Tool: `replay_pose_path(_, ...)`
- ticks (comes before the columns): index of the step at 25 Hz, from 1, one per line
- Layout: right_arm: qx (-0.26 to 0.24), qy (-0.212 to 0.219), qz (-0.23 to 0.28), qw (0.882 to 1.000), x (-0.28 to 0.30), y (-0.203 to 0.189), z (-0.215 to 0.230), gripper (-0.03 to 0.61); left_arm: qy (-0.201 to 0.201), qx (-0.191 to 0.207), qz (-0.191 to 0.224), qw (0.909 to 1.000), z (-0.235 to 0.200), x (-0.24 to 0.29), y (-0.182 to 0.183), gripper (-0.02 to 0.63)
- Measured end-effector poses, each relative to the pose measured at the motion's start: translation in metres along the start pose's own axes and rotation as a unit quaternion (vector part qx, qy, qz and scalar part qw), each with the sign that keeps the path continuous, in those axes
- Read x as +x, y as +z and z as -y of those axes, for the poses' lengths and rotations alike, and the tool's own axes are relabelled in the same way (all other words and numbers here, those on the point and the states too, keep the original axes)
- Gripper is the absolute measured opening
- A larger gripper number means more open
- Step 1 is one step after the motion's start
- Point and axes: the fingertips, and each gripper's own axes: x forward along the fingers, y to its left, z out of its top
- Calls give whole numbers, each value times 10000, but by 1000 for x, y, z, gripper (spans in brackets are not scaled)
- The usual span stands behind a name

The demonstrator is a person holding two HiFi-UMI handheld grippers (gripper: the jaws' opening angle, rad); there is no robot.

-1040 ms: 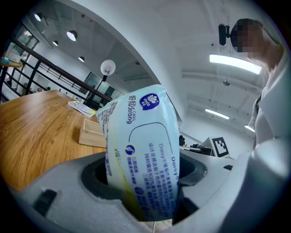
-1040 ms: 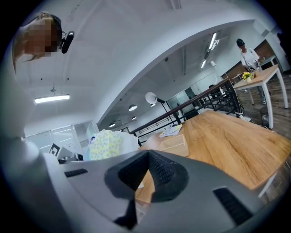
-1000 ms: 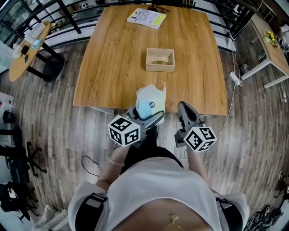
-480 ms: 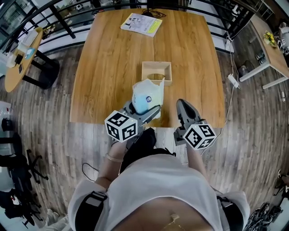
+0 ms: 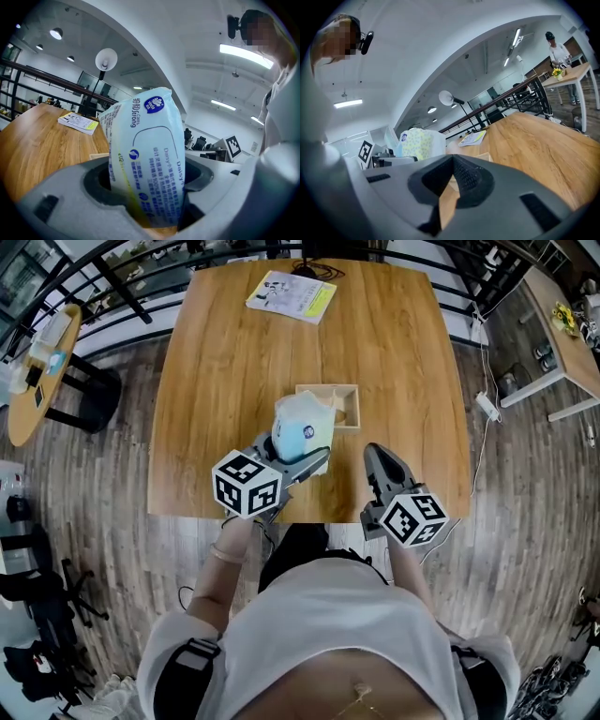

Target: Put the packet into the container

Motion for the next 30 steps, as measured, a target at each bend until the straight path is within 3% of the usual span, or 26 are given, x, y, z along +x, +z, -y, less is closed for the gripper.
replay_pose_path(9,50,-149,-36,9999,24,14,23,11,-253,689,-859,9936,-27,35,10,329)
replay_pose_path(14,69,-241,-75,9997,29,18,35,11,-400,1206,-1313,9832,-43,55,20,328)
replay_pose_path(17,96,-280,-70,9995,31,19,42,11,-470,1654,-1635,9714,-54,65,24,328)
replay_pose_path(20,107,-318,-100,9994,32,20,48,11,-530,2125,-1950,9560,-58,75,24,328)
replay_pose_path(23,96,-326,-145,9993,36,21,52,11,-673,2631,-2277,9351,-59,85,18,328)
replay_pose_path(26,111,-319,-169,9993,43,18,52,11,-772,3129,-2658,9086,-65,89,3,328)
replay_pose_path(30,121,-333,-215,9991,45,12,52,11,-802,3896,-3100,8635,-76,94,-16,328)
